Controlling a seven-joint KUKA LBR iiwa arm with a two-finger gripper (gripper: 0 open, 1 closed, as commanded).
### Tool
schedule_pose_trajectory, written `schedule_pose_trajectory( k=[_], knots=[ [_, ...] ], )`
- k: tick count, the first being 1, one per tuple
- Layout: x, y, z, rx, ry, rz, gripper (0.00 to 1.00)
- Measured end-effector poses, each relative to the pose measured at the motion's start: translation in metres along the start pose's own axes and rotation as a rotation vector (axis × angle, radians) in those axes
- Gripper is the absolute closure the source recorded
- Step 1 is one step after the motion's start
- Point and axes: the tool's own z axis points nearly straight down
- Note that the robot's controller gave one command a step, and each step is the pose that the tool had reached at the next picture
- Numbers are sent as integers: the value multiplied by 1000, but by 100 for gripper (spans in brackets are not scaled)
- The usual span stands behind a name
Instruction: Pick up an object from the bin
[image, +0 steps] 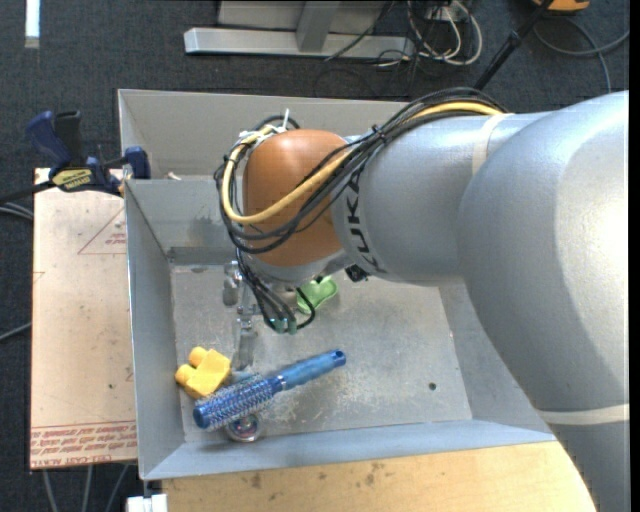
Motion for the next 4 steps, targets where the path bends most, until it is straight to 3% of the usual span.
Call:
schedule_pose_trajectory(
  k=[1,2,3,4],
  knots=[
    [71,-21,63,-7,-24,-54,0],
    [68,-20,60,-8,-26,-54,100],
    [66,-21,60,-7,-34,-51,0],
    [84,32,61,-3,-22,-479,0]
  ],
)
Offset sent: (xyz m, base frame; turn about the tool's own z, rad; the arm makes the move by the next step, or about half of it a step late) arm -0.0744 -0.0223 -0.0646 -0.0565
